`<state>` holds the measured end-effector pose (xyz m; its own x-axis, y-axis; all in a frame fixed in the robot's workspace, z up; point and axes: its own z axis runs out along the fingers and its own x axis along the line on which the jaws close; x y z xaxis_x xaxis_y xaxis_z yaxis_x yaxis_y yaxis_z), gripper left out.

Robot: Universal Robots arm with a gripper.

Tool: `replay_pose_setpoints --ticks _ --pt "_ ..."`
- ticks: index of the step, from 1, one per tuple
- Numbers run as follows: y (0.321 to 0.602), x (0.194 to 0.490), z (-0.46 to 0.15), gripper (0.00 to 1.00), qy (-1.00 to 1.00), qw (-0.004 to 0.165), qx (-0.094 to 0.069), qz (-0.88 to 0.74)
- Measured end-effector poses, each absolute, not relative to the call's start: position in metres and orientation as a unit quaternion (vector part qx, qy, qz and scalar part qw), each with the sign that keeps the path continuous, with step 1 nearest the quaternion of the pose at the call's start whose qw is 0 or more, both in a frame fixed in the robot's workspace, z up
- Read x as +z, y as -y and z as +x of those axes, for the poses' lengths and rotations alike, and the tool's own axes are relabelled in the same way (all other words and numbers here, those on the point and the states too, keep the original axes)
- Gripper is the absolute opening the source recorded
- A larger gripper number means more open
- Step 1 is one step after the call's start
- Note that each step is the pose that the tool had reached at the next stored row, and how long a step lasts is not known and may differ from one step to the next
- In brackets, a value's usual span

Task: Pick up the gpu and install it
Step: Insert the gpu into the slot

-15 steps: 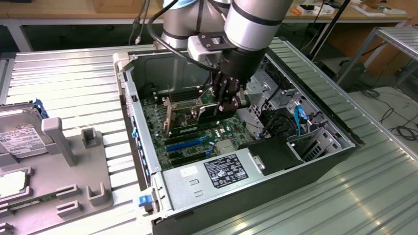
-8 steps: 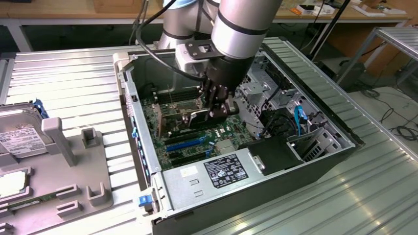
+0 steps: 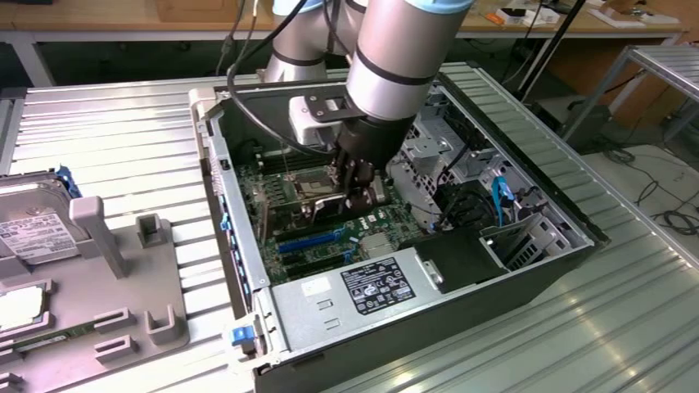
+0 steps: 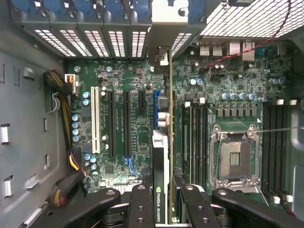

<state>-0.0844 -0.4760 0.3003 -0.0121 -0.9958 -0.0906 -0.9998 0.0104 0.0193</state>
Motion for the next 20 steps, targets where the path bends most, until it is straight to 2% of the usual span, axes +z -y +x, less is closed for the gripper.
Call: replay_pose_setpoints --ticks 7,20 --pt "0.47 0.29 -0.099 0.27 -0.712 0.027 0.038 -0.7" --pt "0.471 0.288 -0.101 0.27 -0.713 0.023 0.04 -0.7"
